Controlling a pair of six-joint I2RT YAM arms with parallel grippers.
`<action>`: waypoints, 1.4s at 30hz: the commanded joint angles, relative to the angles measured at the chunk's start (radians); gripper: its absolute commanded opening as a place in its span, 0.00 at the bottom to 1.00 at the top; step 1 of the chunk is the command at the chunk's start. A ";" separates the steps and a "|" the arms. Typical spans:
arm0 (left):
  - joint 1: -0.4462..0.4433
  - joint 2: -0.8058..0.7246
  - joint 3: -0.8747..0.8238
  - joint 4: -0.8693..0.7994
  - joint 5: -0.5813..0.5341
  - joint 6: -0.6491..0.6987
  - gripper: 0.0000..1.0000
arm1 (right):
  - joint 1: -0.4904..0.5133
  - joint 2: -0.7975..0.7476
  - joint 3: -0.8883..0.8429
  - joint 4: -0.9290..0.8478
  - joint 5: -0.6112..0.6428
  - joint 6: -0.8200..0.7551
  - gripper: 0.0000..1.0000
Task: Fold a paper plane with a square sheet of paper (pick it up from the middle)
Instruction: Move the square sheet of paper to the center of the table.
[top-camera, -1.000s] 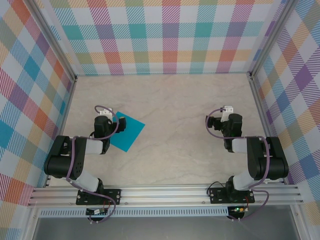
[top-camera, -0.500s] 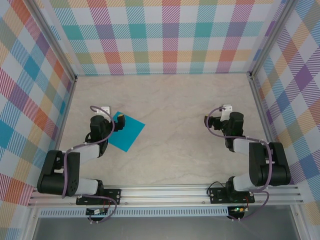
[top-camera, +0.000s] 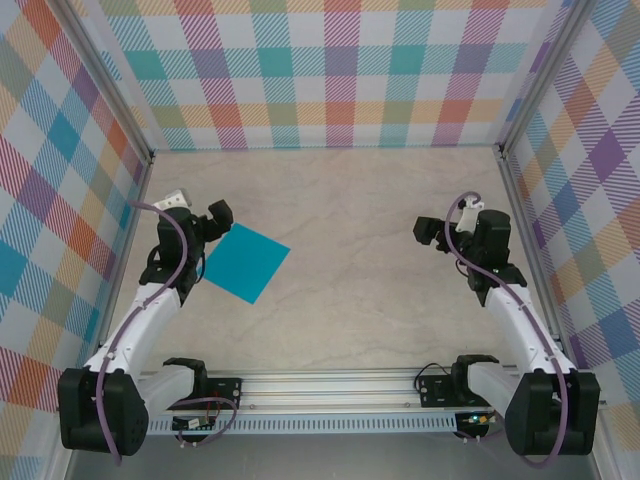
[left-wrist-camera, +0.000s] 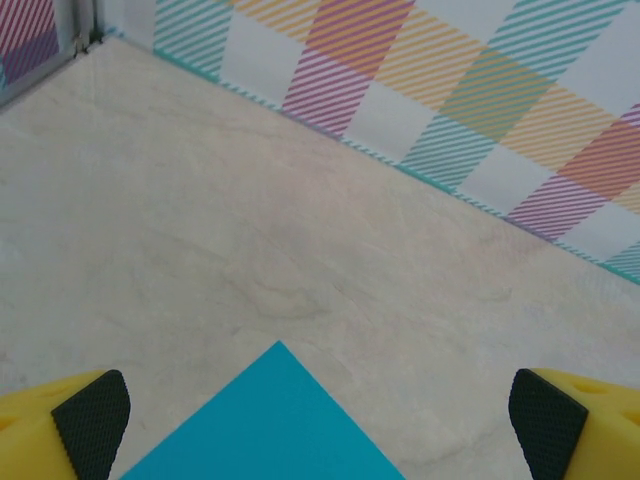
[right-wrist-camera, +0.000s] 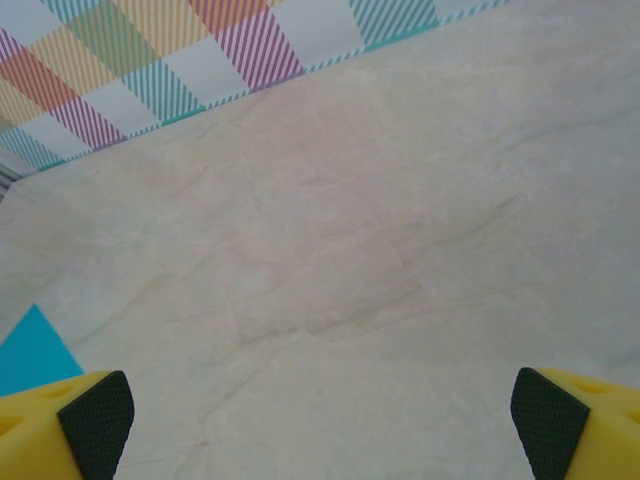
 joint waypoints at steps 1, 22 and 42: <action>0.017 0.038 0.037 -0.223 0.097 -0.100 1.00 | -0.003 0.013 0.025 -0.174 -0.064 0.208 1.00; -0.044 0.427 0.000 -0.269 0.360 -0.144 0.96 | 0.194 0.278 0.085 -0.285 -0.306 0.201 1.00; -0.409 0.393 -0.167 -0.062 0.314 -0.590 0.98 | 0.238 0.314 0.050 -0.330 -0.237 0.216 1.00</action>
